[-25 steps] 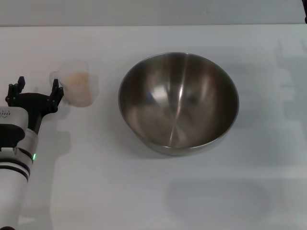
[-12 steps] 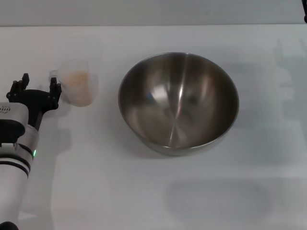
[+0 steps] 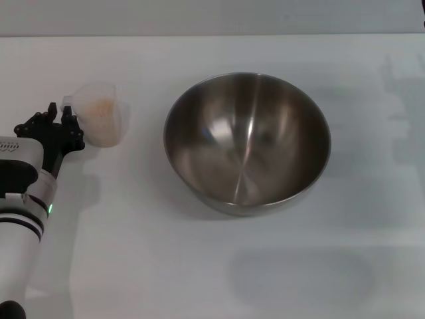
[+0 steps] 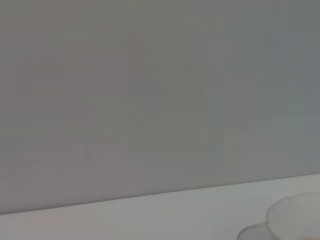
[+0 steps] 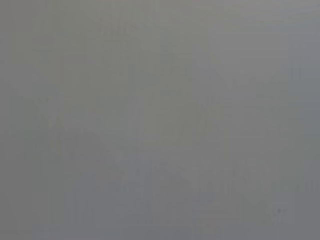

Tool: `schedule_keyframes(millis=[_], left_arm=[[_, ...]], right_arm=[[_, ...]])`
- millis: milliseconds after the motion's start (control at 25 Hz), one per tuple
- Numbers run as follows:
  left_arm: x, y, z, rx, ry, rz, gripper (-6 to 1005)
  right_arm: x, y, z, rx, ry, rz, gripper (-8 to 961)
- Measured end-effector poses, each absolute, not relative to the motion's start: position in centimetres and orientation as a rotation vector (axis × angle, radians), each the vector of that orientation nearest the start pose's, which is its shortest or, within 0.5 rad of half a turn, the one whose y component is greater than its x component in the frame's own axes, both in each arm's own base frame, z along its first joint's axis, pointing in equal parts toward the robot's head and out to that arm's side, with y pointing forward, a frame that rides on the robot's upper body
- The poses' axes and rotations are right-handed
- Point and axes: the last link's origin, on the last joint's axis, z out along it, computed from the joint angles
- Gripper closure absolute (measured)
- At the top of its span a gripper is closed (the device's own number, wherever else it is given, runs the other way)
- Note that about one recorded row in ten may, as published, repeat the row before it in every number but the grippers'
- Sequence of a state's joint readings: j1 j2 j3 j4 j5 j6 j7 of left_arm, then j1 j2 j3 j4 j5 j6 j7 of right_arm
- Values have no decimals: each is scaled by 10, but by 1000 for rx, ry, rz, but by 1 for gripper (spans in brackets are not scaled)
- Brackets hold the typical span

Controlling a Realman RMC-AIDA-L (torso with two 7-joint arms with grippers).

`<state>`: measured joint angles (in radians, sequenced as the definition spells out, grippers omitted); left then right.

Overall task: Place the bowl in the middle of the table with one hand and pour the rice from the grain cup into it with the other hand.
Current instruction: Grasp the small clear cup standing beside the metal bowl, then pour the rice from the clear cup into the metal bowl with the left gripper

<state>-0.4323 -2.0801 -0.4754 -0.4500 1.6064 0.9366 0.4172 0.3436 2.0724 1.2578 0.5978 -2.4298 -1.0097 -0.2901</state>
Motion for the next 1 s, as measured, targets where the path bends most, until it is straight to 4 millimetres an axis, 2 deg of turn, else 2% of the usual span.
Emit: schedule_keyframes(millis=[160, 440, 680, 920, 1000], left_arm=[[-315, 326, -70, -1628, -623, -380, 892], [-313, 324, -70, -1639, -620, -415, 947], [-297, 320, -59, -1614, -478, -504, 978], [-272, 319, -49, -1618, -212, -556, 979], [-253, 316, -52, -1626, -9, -509, 979]], right_arm=[[281, 367, 31, -1358, 334, 634, 320], [282, 366, 31, -1359, 335, 630, 320], [284, 365, 30, -1358, 339, 627, 320], [286, 365, 30, -1360, 339, 618, 320], [288, 365, 30, -1361, 339, 611, 320]])
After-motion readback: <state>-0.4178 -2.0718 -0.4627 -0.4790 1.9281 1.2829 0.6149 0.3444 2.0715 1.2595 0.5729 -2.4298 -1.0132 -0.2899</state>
